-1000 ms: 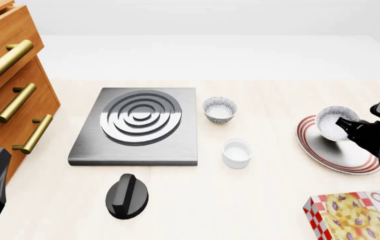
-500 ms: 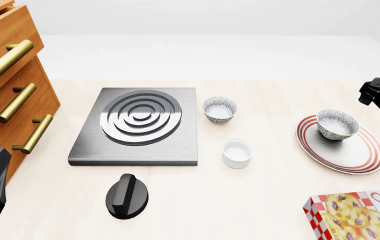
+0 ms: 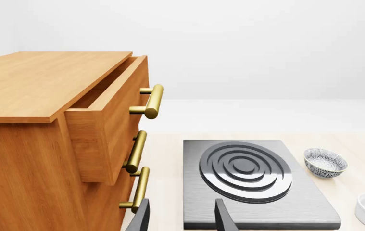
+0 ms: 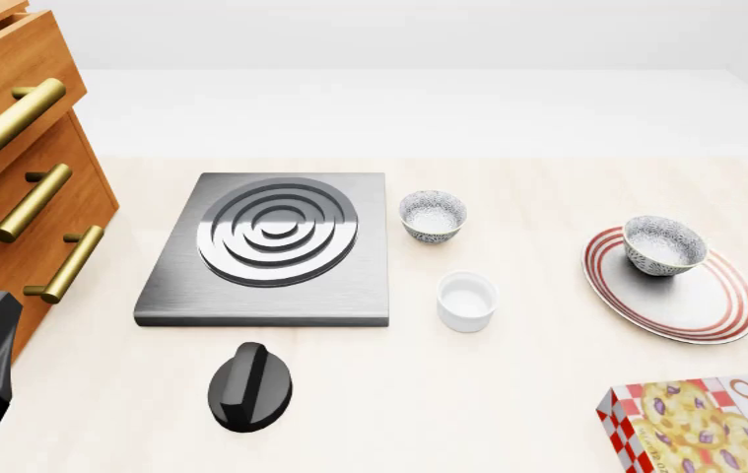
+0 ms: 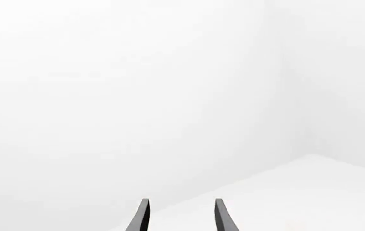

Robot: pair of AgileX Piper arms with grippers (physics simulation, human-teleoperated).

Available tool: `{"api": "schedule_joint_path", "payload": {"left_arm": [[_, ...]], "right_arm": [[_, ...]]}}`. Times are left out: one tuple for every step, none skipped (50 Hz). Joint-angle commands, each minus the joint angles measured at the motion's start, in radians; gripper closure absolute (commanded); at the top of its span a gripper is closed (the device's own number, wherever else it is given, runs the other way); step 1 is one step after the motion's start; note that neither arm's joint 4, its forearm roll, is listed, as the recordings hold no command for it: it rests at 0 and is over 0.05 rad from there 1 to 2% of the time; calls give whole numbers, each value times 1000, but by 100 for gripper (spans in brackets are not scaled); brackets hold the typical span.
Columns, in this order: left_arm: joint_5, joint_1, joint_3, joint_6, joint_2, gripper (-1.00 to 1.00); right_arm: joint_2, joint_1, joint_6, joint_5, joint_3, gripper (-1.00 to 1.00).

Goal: Pick the akita bowl next to the cookies box and place it on the plate.

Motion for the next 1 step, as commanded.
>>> {"api": "schedule_joint_path", "payload": {"left_arm": [[0, 0, 0, 0, 0, -100]], "right_arm": [[-232, 13, -83, 86, -153, -100]]}}
